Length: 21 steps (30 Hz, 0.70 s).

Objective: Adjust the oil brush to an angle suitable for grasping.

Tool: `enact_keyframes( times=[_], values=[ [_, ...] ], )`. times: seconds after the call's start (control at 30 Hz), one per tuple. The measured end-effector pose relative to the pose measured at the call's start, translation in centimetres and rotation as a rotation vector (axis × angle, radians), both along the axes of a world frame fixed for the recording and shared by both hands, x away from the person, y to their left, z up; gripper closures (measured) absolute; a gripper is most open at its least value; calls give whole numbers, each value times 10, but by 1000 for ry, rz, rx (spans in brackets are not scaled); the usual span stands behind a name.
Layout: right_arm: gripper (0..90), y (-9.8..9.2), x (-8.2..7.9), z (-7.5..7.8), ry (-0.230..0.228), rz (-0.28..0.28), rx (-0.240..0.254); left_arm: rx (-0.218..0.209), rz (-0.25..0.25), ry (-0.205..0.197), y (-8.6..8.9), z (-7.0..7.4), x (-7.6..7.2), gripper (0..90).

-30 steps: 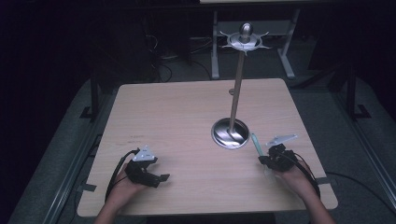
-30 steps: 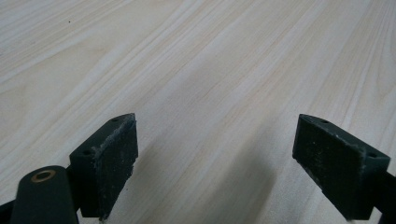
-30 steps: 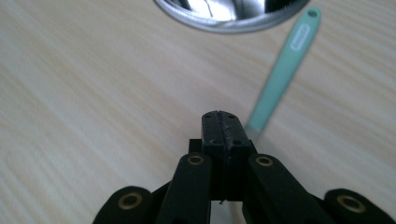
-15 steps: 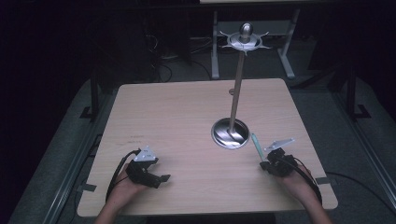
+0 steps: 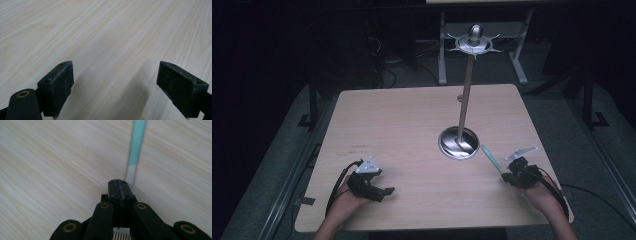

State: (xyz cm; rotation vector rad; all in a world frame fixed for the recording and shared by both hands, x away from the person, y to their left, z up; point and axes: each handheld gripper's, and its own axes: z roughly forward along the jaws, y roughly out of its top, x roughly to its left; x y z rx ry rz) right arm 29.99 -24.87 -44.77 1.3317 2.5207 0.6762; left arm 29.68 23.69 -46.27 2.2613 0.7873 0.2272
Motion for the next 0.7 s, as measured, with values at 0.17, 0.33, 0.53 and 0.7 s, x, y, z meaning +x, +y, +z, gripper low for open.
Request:
enact_keyframes(
  times=[0.17,0.33,0.53,0.7],
  values=[
    [900,-11,1,1,-6,7,-11,0,-2,0,-1,0,0,137],
    [900,-22,3,2,-8,10,-30,-1,0,-1,-1,0,0,137],
    [900,-30,7,3,2,30,-32,-2,-1,1,-1,0,-1,137],
    [879,-27,10,9,19,37,-6,-2,-3,1,-2,0,-1,136]
  ],
)
